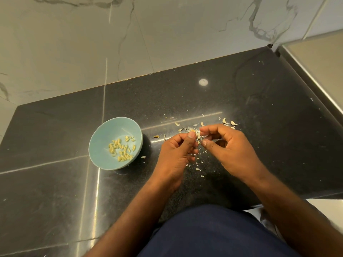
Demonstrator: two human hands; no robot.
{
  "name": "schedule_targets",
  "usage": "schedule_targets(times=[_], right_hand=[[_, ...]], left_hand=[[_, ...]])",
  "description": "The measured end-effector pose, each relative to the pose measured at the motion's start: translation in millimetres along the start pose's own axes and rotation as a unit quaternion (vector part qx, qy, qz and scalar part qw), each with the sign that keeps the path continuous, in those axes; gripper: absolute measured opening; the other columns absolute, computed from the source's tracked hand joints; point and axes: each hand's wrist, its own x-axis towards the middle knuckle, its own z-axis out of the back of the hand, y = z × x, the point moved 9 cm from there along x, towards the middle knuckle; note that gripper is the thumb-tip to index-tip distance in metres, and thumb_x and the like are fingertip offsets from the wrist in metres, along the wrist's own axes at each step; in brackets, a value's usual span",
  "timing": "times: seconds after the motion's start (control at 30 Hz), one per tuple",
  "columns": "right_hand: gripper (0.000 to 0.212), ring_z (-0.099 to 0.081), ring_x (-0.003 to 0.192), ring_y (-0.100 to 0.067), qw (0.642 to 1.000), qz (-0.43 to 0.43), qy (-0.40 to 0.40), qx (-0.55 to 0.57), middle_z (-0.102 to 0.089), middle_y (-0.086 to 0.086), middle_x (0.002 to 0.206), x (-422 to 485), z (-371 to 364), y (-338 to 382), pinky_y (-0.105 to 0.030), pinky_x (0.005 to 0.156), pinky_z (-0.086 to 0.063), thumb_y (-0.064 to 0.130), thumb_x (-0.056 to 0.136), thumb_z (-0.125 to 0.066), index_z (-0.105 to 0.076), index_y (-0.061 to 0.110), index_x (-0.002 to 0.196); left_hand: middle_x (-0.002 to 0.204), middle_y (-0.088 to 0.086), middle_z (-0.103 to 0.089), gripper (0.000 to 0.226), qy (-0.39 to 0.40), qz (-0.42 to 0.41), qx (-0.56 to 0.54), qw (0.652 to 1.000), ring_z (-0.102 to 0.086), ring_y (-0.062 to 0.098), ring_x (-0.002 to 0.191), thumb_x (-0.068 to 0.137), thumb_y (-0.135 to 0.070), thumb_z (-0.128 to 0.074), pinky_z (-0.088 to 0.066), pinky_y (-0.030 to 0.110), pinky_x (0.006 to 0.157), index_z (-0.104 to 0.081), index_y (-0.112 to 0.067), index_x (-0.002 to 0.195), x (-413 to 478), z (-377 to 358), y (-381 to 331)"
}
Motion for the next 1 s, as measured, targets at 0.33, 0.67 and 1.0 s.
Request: schedule_targets(times=[0.33, 0.67, 1.0], right_hand=[[0.019, -0.067, 0.081, -0.007, 0.989, 0.112, 0.02, -0.092, -0.068, 0.015, 0.088, -3.5, -5.8, 21.6, -0.03, 0.068, -0.057, 0.026, 0.093, -0.065, -0.067, 0.019, 0.111], [0.01, -0.066, 0.074, -0.017, 0.995, 0.082, 0.039, -0.05, -0.068, 0.003, 0.078, -3.3, -12.0, 11.6, -0.044, 0.069, -0.055, 0.025, 0.099, -0.057, -0.063, 0.02, 0.093], [0.028, -0.067, 0.075, -0.03, 0.99, -0.045, 0.104, 0.089, -0.07, -0.004, 0.073, -0.8, -22.1, -9.3, -0.051, 0.079, -0.056, 0.022, 0.105, -0.048, -0.064, 0.01, 0.084]], left_hand=[[0.063, 0.003, -0.06, 0.028, -0.028, -0.137, 0.234, 0.962, -0.052, 0.011, 0.057, 0.101, -0.028, -0.053, -0.044, 0.024, 0.055, -0.065, -0.009, 0.085, -0.1, -0.4, -25.4], [0.061, -0.007, -0.056, 0.029, -0.032, -0.21, 0.347, 0.914, -0.055, 0.021, 0.059, 0.104, -0.029, -0.049, -0.047, 0.042, 0.057, -0.058, -0.02, 0.078, -3.5, -6.0, -33.1], [0.077, -0.007, -0.065, 0.007, 0.063, -0.237, 0.39, 0.887, -0.058, 0.009, 0.068, 0.099, -0.017, -0.058, -0.044, 0.022, 0.061, -0.064, -0.013, 0.097, -6.9, -12.9, -34.6]])
